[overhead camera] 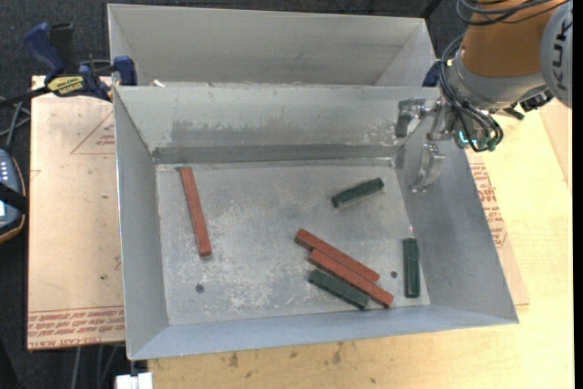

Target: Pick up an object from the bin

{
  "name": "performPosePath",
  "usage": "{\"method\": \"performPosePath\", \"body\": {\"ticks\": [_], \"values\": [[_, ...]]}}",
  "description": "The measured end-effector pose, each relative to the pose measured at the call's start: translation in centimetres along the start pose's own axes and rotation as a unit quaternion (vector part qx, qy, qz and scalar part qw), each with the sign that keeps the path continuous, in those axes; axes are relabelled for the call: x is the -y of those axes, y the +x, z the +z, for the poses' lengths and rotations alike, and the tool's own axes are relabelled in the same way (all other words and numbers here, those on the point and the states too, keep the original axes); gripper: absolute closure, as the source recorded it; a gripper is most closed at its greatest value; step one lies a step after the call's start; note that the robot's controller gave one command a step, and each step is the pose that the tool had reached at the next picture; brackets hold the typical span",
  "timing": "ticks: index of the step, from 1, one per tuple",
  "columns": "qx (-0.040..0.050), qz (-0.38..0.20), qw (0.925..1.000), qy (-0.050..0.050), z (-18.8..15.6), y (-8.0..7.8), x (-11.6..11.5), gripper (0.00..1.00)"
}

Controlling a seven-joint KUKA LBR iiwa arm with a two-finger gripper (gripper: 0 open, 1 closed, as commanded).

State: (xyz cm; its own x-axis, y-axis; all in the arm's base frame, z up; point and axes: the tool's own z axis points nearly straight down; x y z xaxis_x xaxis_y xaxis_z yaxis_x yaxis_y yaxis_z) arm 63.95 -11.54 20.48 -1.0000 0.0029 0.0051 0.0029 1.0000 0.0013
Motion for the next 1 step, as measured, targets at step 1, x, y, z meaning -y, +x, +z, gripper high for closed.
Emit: {"method": "performPosePath", "body": {"ticks": [1], "values": [[0.0038,-0.001,1.0000,0.001,-0.49,-0.16,-0.03,0.00]]}}
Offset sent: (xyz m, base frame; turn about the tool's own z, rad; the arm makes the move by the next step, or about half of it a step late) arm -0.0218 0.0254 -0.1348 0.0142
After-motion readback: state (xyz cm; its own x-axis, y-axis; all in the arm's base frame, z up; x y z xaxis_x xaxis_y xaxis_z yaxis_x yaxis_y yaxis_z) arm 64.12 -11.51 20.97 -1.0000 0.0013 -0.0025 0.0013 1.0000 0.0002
